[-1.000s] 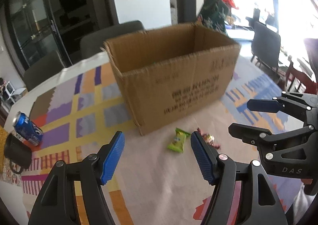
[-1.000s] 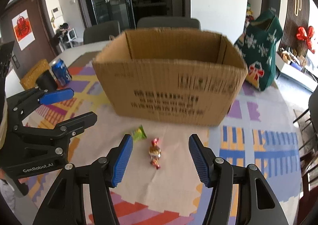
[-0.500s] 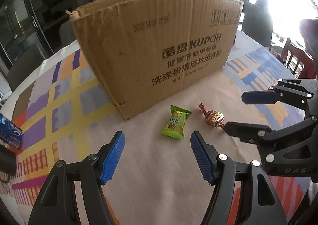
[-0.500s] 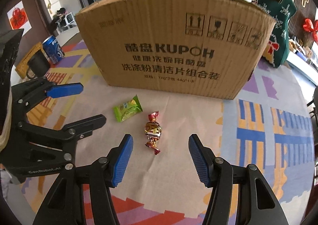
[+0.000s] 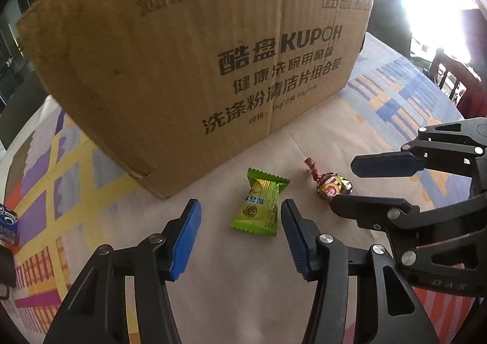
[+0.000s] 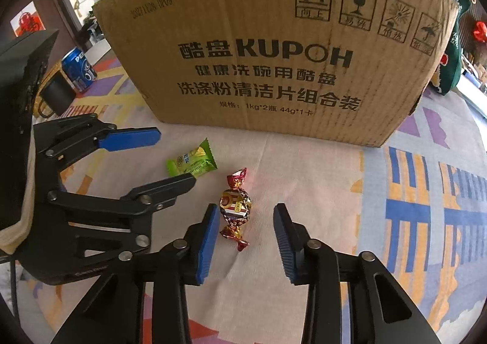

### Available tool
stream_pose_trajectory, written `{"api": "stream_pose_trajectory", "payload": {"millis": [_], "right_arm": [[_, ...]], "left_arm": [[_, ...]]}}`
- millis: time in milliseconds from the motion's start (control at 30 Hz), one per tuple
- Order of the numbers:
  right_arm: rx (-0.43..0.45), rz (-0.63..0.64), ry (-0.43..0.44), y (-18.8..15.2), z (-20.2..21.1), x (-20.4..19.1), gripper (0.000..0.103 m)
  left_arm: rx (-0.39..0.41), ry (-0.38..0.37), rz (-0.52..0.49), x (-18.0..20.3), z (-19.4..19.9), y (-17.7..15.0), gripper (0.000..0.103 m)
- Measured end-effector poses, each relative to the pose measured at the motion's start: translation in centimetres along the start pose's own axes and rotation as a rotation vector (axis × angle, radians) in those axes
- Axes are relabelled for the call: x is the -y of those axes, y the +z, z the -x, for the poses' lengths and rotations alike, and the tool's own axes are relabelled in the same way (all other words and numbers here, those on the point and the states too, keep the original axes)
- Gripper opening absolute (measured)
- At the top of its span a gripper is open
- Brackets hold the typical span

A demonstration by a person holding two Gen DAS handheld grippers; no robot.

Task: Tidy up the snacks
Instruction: 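Grasp the wrapped gold candy with the right tool while the left tool grasps the green candy, then carry both candies over the box and open both tools to drop them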

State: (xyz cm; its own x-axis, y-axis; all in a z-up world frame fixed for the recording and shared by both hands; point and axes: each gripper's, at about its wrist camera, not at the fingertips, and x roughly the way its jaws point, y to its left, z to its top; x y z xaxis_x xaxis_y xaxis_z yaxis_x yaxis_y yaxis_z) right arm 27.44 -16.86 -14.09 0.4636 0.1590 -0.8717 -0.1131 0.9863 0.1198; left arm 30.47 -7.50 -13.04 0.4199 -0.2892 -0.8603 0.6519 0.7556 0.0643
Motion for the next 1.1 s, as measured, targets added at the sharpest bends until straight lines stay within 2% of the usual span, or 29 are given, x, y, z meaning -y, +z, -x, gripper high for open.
{"api": "stream_pose_trajectory", "payload": {"millis": [233, 333, 367, 400, 633, 900, 1100], "right_arm": [[0.0, -0.009, 0.006, 0.5, -0.4, 0.5, 0.031], [-0.001, -0.017, 0.01, 0.6, -0.6, 0.6, 0.028], [-0.002, -0.017, 0.012, 0.6, -0.7, 0.6, 0.024], [-0.003, -0.017, 0.014, 0.6, -0.7, 0.5, 0.022], [0.015, -0.022, 0.014, 0.1, 0.3, 1.1, 0.022], [0.05, -0.026, 0.021, -0.2, 2.4, 1.1, 0.022], [0.1, -0.022, 0.024, -0.5, 5.1, 1.0, 0.022]], "left_arm": [[-0.007, -0.009, 0.024, -0.1, -0.7, 0.5, 0.044], [-0.014, -0.034, 0.043, 0.2, -0.8, 0.7, 0.031], [-0.016, -0.036, 0.048, 0.2, -0.8, 0.7, 0.025], [-0.017, -0.028, 0.051, 0.3, -0.7, 0.7, 0.024], [-0.012, 0.001, 0.121, 0.8, 0.4, 0.0, 0.021], [0.044, -0.003, 0.213, 0.2, 3.8, -0.4, 0.021], [0.102, 0.037, 0.251, 0.4, 6.9, -0.5, 0.021]]}}
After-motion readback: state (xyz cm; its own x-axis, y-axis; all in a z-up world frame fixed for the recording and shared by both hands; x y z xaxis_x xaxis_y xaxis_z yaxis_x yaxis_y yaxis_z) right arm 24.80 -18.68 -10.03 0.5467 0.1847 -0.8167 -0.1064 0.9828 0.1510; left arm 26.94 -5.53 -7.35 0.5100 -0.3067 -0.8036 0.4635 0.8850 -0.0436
